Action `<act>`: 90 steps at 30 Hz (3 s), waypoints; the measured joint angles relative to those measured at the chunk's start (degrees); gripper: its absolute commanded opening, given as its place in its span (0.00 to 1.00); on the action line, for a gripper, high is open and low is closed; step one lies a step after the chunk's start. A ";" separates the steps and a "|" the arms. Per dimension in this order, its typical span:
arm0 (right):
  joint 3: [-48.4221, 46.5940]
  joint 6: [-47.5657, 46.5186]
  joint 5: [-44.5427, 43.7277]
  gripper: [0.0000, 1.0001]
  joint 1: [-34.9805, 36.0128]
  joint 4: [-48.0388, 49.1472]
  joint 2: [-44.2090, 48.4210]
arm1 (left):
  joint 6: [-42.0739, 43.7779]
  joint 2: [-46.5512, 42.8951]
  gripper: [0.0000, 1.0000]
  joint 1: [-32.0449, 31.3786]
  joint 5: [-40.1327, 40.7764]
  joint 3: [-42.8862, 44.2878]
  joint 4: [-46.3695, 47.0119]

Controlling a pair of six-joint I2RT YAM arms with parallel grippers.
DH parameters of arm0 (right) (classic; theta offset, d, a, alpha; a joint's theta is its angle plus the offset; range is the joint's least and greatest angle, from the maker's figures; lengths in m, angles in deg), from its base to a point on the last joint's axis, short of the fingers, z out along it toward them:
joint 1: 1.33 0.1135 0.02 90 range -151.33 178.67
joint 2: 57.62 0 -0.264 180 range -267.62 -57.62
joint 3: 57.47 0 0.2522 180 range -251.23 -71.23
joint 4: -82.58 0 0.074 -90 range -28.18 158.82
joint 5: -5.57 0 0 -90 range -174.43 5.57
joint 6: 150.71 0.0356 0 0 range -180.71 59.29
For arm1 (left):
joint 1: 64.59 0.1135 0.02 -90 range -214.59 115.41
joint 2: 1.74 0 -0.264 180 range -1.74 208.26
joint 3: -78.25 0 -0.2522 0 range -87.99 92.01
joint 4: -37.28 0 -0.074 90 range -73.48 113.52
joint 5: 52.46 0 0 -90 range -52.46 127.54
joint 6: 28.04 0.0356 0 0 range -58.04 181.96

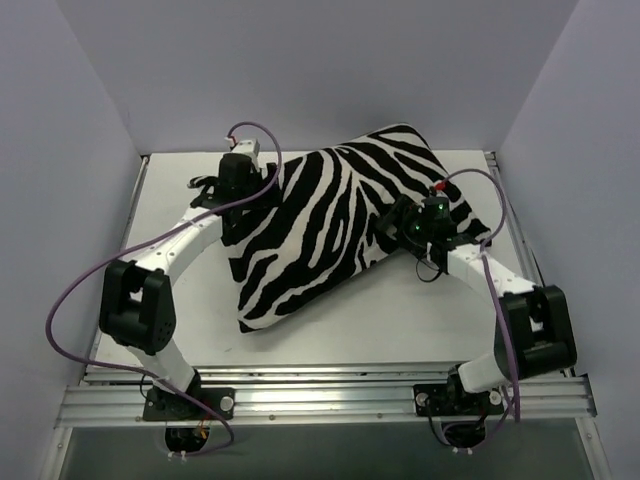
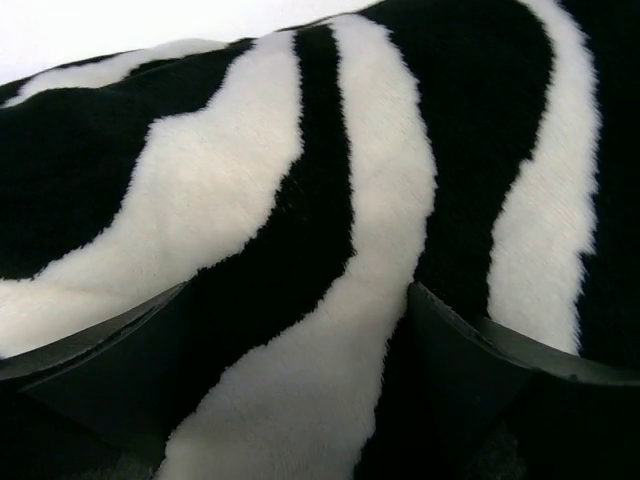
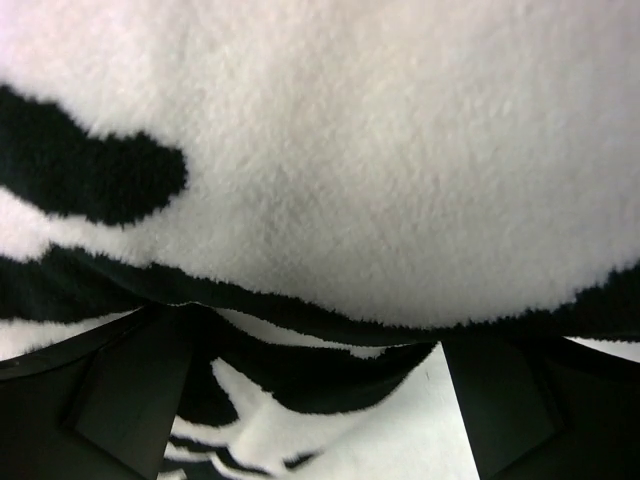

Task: Remove the pillowcase from the pillow

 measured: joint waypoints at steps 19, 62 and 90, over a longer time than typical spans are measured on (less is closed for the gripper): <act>-34.86 -11.54 5.25 1.00 6.84 -1.18 -25.00 | -17.00 -39.50 0.94 -17.51 -1.53 -25.86 -13.20; -40.04 -18.84 33.75 0.00 3.91 -1.75 -34.32 | -18.99 -20.39 0.94 -1.99 0.33 -30.40 7.63; -45.05 -35.34 13.53 0.01 34.51 -26.10 -20.63 | -30.75 -48.65 0.94 -14.23 1.99 -42.93 2.19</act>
